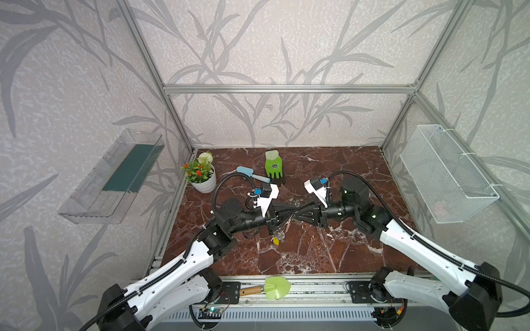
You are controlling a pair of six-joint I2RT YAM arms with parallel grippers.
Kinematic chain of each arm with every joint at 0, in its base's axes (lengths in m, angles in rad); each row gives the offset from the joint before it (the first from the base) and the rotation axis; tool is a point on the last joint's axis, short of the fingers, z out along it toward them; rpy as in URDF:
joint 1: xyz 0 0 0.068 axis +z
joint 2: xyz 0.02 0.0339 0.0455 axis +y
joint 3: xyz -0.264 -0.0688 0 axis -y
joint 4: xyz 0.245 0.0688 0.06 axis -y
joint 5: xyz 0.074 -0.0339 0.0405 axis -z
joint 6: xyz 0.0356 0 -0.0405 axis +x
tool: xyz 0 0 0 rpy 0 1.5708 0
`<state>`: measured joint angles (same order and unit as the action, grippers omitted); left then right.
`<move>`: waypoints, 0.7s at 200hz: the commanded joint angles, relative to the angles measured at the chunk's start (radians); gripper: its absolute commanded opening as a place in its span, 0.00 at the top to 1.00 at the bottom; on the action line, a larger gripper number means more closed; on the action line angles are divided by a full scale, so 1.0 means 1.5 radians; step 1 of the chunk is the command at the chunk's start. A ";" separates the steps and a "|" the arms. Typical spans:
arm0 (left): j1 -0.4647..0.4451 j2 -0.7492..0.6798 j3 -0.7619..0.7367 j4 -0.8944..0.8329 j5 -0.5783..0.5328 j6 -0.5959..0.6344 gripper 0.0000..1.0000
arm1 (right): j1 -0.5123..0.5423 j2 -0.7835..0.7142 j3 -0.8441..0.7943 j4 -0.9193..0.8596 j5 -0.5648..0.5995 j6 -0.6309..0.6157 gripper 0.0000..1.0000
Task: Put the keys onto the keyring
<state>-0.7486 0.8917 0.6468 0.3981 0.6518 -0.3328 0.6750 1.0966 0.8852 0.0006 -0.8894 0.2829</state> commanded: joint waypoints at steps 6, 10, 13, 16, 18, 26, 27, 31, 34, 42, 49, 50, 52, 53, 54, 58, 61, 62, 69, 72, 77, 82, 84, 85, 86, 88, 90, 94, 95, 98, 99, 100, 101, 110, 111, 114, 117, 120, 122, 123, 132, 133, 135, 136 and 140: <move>-0.008 -0.014 -0.006 0.039 0.008 0.002 1.00 | -0.006 -0.044 0.023 -0.031 0.040 -0.024 0.73; -0.009 -0.014 -0.006 0.040 0.008 0.002 1.00 | -0.007 -0.050 0.023 -0.034 0.042 -0.025 0.72; -0.008 -0.014 -0.006 0.041 0.006 0.001 1.00 | -0.007 -0.053 0.023 -0.036 0.045 -0.027 0.71; -0.008 -0.013 -0.007 0.042 0.007 0.001 1.00 | -0.008 -0.057 0.023 -0.038 0.046 -0.027 0.71; -0.008 -0.014 -0.007 0.043 0.007 0.000 1.00 | -0.008 -0.060 0.023 -0.039 0.048 -0.027 0.71; -0.008 -0.014 -0.008 0.046 0.008 -0.002 1.00 | -0.008 -0.067 0.024 -0.042 0.050 -0.028 0.69; -0.009 -0.013 -0.008 0.046 0.008 -0.002 1.00 | -0.008 -0.068 0.024 -0.041 0.050 -0.028 0.69; -0.008 -0.013 -0.008 0.046 0.008 -0.003 1.00 | -0.008 -0.071 0.025 -0.042 0.050 -0.029 0.69; -0.008 -0.013 -0.008 0.047 0.007 -0.003 1.00 | -0.008 -0.073 0.026 -0.042 0.050 -0.029 0.68; -0.008 -0.013 -0.008 0.047 0.007 -0.004 1.00 | -0.008 -0.074 0.028 -0.040 0.048 -0.028 0.67; -0.008 -0.013 -0.009 0.047 0.009 -0.005 1.00 | -0.007 -0.074 0.027 -0.037 0.045 -0.025 0.66; -0.008 -0.013 -0.009 0.048 0.010 -0.005 1.00 | -0.008 -0.074 0.027 -0.036 0.045 -0.025 0.66; -0.008 -0.013 -0.009 0.049 0.010 -0.006 1.00 | -0.008 -0.074 0.028 -0.035 0.044 -0.024 0.66; -0.008 -0.013 -0.009 0.049 0.010 -0.006 1.00 | -0.008 -0.073 0.028 -0.035 0.044 -0.023 0.66; -0.008 -0.013 -0.009 0.049 0.010 -0.006 1.00 | -0.008 -0.073 0.028 -0.034 0.044 -0.024 0.66; -0.008 -0.014 -0.009 0.050 0.010 -0.007 1.00 | -0.008 -0.071 0.029 -0.033 0.042 -0.023 0.65; -0.008 -0.014 -0.009 0.050 0.010 -0.008 1.00 | -0.008 -0.070 0.030 -0.031 0.041 -0.023 0.65; -0.008 -0.014 -0.009 0.050 0.010 -0.008 1.00 | -0.008 -0.069 0.030 -0.031 0.040 -0.023 0.65; -0.008 -0.015 -0.010 0.050 0.009 -0.009 1.00 | -0.008 -0.065 0.031 -0.029 0.038 -0.021 0.65; -0.008 -0.014 -0.010 0.050 0.009 -0.009 1.00 | -0.008 -0.061 0.031 -0.027 0.037 -0.020 0.64; -0.008 -0.016 -0.010 0.049 0.009 -0.010 1.00 | -0.008 -0.058 0.031 -0.022 0.033 -0.018 0.64; -0.008 -0.017 -0.011 0.051 0.008 -0.010 1.00 | -0.008 -0.053 0.031 -0.018 0.030 -0.016 0.65; -0.008 -0.017 -0.011 0.050 0.008 -0.011 1.00 | -0.008 -0.051 0.031 -0.017 0.028 -0.015 0.65; -0.008 -0.017 -0.011 0.050 0.008 -0.011 1.00 | -0.008 -0.050 0.031 -0.016 0.027 -0.014 0.65; -0.008 -0.018 -0.011 0.051 0.008 -0.011 1.00 | -0.008 -0.049 0.031 -0.015 0.027 -0.014 0.65; -0.008 -0.018 -0.011 0.051 0.008 -0.011 1.00 | -0.008 -0.048 0.031 -0.014 0.025 -0.013 0.65; -0.008 -0.018 -0.011 0.051 0.008 -0.011 1.00 | -0.008 -0.046 0.031 -0.013 0.024 -0.013 0.65; -0.008 -0.019 -0.011 0.051 0.007 -0.011 1.00 | -0.008 -0.043 0.032 -0.011 0.023 -0.012 0.65; -0.008 -0.019 -0.011 0.051 0.007 -0.012 1.00 | -0.008 -0.042 0.032 -0.010 0.022 -0.012 0.65; -0.008 -0.020 -0.011 0.051 0.006 -0.011 1.00 | -0.008 -0.039 0.032 -0.010 0.022 -0.012 0.65; -0.008 -0.021 -0.011 0.051 0.007 -0.011 1.00 | -0.008 -0.039 0.032 -0.009 0.021 -0.011 0.66; -0.009 -0.021 -0.011 0.051 0.007 -0.011 1.00 | -0.007 -0.038 0.031 -0.009 0.021 -0.011 0.66; -0.009 -0.021 -0.011 0.051 0.006 -0.012 1.00 | -0.007 -0.038 0.031 -0.009 0.021 -0.011 0.66; -0.008 -0.022 -0.012 0.050 0.005 -0.012 1.00 | -0.007 -0.033 0.031 -0.006 0.016 -0.011 0.67; -0.009 -0.022 -0.012 0.050 0.005 -0.012 1.00 | -0.007 -0.032 0.031 -0.005 0.016 -0.011 0.67; -0.008 -0.022 -0.012 0.050 0.003 -0.012 1.00 | -0.007 -0.031 0.031 -0.004 0.015 -0.010 0.68; -0.009 -0.023 -0.012 0.049 0.003 -0.012 1.00 | -0.007 -0.031 0.030 -0.003 0.015 -0.009 0.68; -0.008 -0.023 -0.012 0.049 0.002 -0.012 1.00 | -0.007 -0.030 0.029 -0.001 0.015 -0.008 0.69; -0.008 -0.023 -0.012 0.049 0.002 -0.012 1.00 | -0.007 -0.030 0.028 0.000 0.014 -0.008 0.69; -0.008 -0.022 -0.012 0.048 0.001 -0.012 1.00 | -0.007 -0.029 0.027 0.000 0.014 -0.008 0.69; -0.008 -0.024 -0.012 0.047 0.000 -0.012 1.00 | -0.007 -0.027 0.026 0.004 0.010 -0.007 0.71; -0.008 -0.024 -0.012 0.046 0.000 -0.012 1.00 | -0.007 -0.027 0.026 0.005 0.010 -0.007 0.72; -0.008 -0.024 -0.012 0.046 0.000 -0.012 1.00 | -0.007 -0.027 0.025 0.005 0.009 -0.007 0.72; -0.008 -0.024 -0.012 0.046 -0.001 -0.012 1.00 | -0.007 -0.026 0.025 0.006 0.008 -0.006 0.72; -0.008 -0.024 -0.012 0.047 0.000 -0.012 1.00 | -0.007 -0.025 0.025 0.007 0.008 -0.006 0.73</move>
<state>-0.7574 0.8841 0.6289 0.4011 0.6456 -0.3374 0.6659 1.0527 0.9043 -0.0284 -0.8555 0.2668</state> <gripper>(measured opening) 0.048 0.290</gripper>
